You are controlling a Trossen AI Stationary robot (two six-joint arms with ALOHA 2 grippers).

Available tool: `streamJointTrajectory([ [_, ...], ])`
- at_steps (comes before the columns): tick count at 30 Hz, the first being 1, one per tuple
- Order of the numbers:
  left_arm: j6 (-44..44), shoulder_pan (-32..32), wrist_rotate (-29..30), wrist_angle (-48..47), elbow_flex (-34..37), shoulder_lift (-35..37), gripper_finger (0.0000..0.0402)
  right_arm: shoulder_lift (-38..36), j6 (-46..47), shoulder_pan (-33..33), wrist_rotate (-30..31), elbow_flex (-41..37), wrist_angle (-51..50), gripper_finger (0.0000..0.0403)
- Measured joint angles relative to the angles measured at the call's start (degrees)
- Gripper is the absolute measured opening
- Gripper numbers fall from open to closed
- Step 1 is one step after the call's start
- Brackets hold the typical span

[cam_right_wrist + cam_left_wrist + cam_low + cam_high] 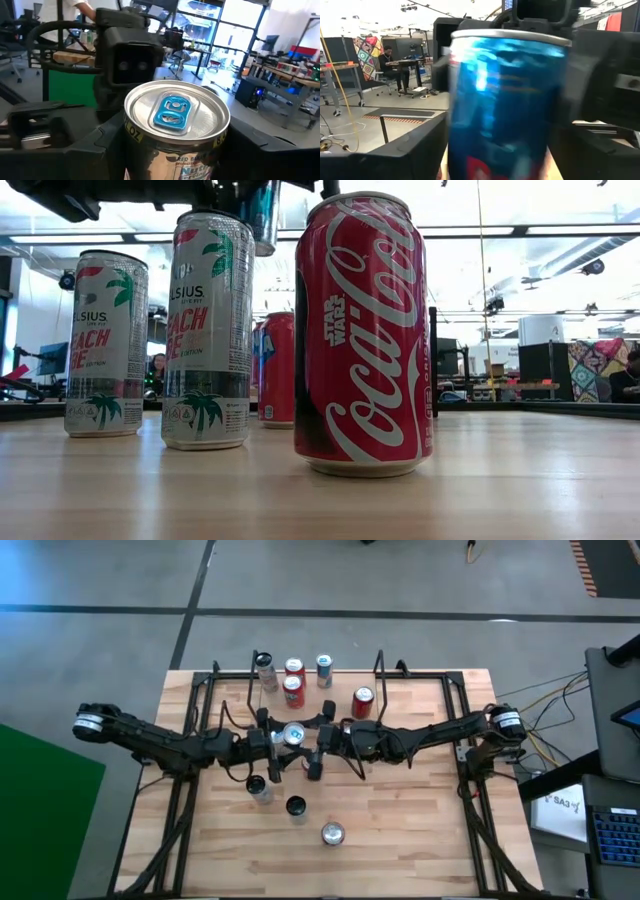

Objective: Place canned beverage on shelf
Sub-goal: Put the right blue soda can on the shelf aligned with the other blue soda can

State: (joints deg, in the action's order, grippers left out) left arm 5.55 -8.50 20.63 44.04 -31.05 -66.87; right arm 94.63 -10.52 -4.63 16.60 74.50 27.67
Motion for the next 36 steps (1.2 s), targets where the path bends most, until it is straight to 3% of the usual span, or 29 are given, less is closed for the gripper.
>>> streamJointTrajectory([
  [10,2.5,1.8,0.5,-3.8,0.0,4.3,0.0333,-4.5,2.3,4.6,-0.7,0.0,-8.6,0.0217],
  [23,6.4,3.3,-0.2,-19.4,0.0,17.8,0.0333,-5.0,6.9,13.9,-0.8,-0.6,-15.4,0.0217],
  [28,6.6,3.4,-0.1,-24.8,0.0,22.7,0.0333,-5.0,8.6,15.5,-2.0,-2.6,-13.8,0.0217],
  [36,5.6,3.4,0.0,-32.1,0.1,29.2,0.0333,-5.0,10.2,18.2,-2.0,-10.1,-2.9,0.0217],
])
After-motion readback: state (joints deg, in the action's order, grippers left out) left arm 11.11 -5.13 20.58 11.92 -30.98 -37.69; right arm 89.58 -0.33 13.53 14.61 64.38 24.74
